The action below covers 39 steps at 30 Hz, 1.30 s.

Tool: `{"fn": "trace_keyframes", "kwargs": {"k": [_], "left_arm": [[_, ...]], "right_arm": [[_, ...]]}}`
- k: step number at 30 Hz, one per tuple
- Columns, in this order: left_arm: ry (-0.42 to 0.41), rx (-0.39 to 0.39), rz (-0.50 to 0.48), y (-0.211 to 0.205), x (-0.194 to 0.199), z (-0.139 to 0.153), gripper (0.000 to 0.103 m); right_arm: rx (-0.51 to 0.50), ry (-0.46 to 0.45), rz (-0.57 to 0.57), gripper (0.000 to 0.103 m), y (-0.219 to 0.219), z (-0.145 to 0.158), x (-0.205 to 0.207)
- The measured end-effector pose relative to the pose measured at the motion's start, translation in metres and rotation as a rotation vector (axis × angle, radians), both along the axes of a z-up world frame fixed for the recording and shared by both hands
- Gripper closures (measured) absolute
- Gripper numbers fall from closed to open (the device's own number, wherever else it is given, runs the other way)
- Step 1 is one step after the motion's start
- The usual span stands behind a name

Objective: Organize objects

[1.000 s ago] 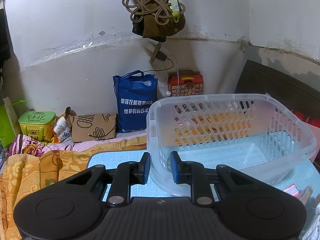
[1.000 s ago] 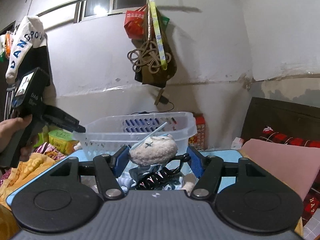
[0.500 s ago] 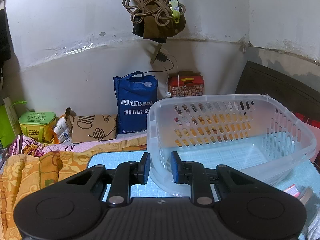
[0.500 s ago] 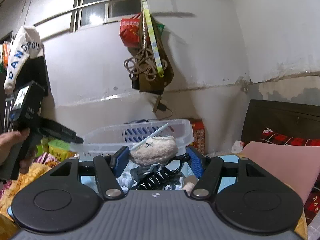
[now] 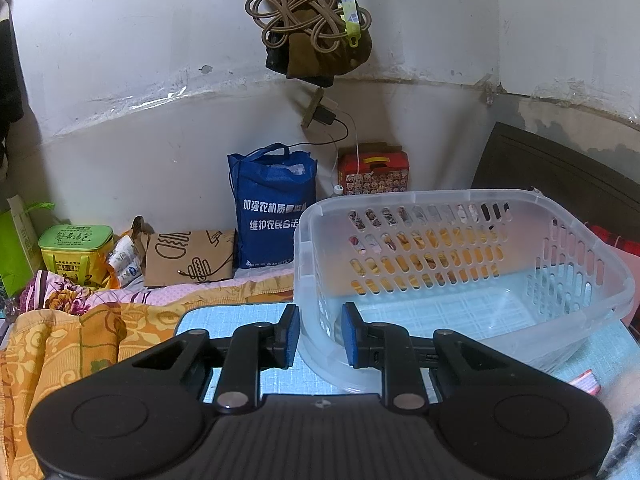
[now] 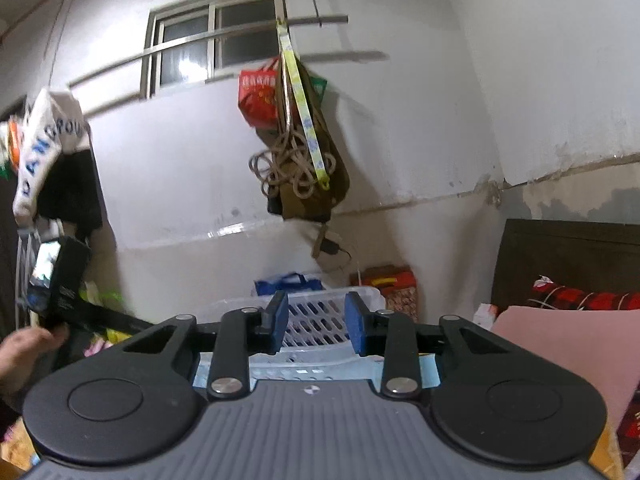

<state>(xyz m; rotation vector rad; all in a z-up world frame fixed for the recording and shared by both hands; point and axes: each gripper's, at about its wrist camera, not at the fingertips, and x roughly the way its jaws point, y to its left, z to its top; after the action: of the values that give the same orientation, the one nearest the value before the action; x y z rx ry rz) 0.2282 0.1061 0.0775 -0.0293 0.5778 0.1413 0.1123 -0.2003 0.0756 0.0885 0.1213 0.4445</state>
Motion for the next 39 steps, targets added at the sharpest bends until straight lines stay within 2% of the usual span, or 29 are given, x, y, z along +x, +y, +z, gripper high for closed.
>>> {"fn": "trace_keyframes", "kwargs": {"k": [2, 6, 7, 8, 9, 10, 11, 14, 17, 19, 22, 32, 35, 36, 37, 39], "left_arm": [[0.0, -0.001, 0.001, 0.0, 0.0, 0.0, 0.075], [-0.001, -0.006, -0.001, 0.001, 0.0, -0.001, 0.075], [0.001, -0.01, 0.0, 0.002, 0.001, 0.0, 0.075], [0.001, -0.012, -0.001, 0.002, 0.001, -0.001, 0.075], [0.0, -0.013, -0.003, 0.002, 0.0, -0.001, 0.075], [-0.001, -0.012, -0.006, 0.003, 0.0, -0.001, 0.075], [-0.002, -0.013, -0.007, 0.002, -0.001, -0.002, 0.074], [-0.004, -0.019, -0.009, 0.003, 0.0, -0.002, 0.074], [-0.004, -0.017, -0.008, 0.003, 0.0, -0.002, 0.074], [-0.004, -0.017, -0.008, 0.003, 0.0, -0.002, 0.074], [-0.006, -0.014, -0.009, 0.002, 0.0, -0.003, 0.074], [-0.009, -0.009, -0.01, 0.003, 0.001, -0.005, 0.074], [-0.009, -0.009, -0.01, 0.002, 0.001, -0.005, 0.074], [-0.009, -0.009, -0.009, 0.002, 0.001, -0.005, 0.074], [-0.009, -0.009, -0.01, 0.002, 0.0, -0.006, 0.074], [-0.01, -0.009, -0.01, 0.002, 0.0, -0.005, 0.073]], "right_arm": [[-0.03, 0.047, 0.028, 0.073, 0.007, -0.007, 0.008], [-0.064, 0.116, 0.039, 0.071, 0.011, -0.025, 0.009], [-0.054, 0.127, 0.03, 0.062, 0.008, -0.029, 0.005], [-0.059, 0.136, 0.019, 0.038, 0.006, -0.033, 0.002], [-0.08, 0.148, 0.0, 0.024, 0.004, -0.038, -0.002], [-0.1, 0.152, -0.039, 0.005, 0.001, -0.045, -0.007], [-0.113, 0.149, -0.088, 0.002, -0.002, -0.052, -0.012], [-0.093, 0.209, -0.172, 0.0, -0.015, -0.074, -0.021], [-0.102, 0.301, -0.183, 0.0, -0.016, -0.098, -0.023], [-0.093, 0.354, -0.153, 0.0, -0.016, -0.115, -0.023], [-0.027, 0.326, -0.138, 0.0, -0.021, -0.122, -0.03], [-0.04, 0.352, -0.125, 0.0, -0.018, -0.116, -0.037], [-0.05, 0.338, -0.069, 0.0, -0.011, -0.122, -0.035], [-0.042, 0.339, -0.066, 0.003, -0.01, -0.123, -0.033], [-0.042, 0.331, -0.06, 0.013, -0.009, -0.123, -0.031], [-0.023, 0.34, -0.038, 0.02, -0.009, -0.119, -0.023]]}}
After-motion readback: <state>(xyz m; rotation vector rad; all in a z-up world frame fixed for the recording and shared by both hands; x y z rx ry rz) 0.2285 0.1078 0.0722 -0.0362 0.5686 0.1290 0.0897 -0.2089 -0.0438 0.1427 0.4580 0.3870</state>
